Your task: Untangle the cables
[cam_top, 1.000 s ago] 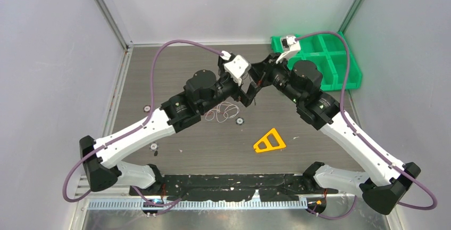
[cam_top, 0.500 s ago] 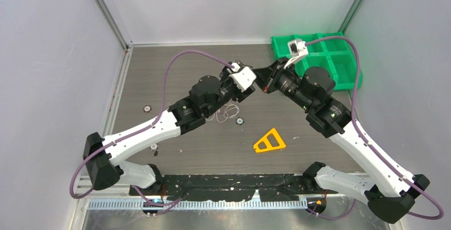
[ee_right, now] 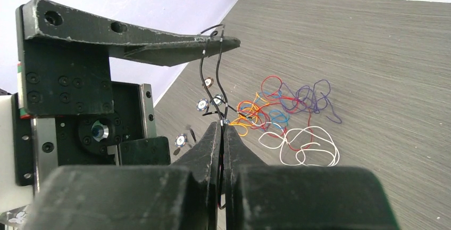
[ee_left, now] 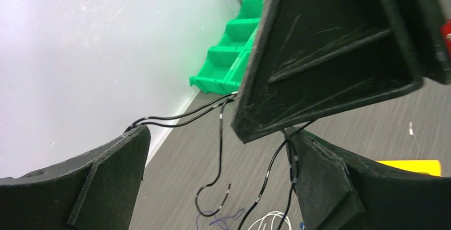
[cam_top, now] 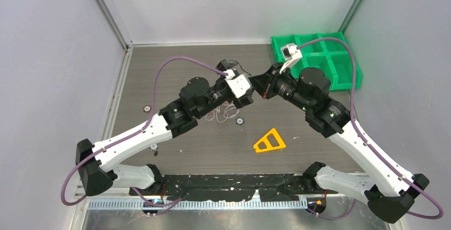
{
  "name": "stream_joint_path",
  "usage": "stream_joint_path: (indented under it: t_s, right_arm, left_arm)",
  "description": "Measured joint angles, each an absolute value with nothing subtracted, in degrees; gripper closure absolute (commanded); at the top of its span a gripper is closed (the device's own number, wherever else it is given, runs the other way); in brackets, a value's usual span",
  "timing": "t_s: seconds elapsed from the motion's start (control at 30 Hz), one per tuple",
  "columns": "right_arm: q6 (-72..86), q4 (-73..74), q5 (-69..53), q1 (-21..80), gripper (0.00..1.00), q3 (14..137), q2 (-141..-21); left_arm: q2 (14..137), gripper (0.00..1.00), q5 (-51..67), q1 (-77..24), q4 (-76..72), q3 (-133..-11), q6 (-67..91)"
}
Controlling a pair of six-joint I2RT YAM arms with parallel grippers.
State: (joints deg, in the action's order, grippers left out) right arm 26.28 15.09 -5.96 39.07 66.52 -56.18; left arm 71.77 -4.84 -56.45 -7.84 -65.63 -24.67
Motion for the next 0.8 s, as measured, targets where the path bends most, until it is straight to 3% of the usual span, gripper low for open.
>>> stream_joint_path:
  t_s: [0.37, 0.63, 0.8]
  right_arm:
    - [23.57, 15.62, -5.98, 39.05, 0.95, 66.63, -56.29]
    - [20.82, 15.94, -2.13, 38.79, 0.95, 67.51, -56.66]
    - [21.52, 15.92, -1.85, 38.79, 0.95, 67.51, -57.23]
  left_arm:
    - [70.91, 0.0, -2.44, -56.31, 1.58, -68.45, -23.07]
    - [58.96, 0.0, -2.68, -56.16, 6.74, -58.83, -20.16]
    - [60.4, 0.0, -1.69, -57.45, 6.33, -63.99, -20.62]
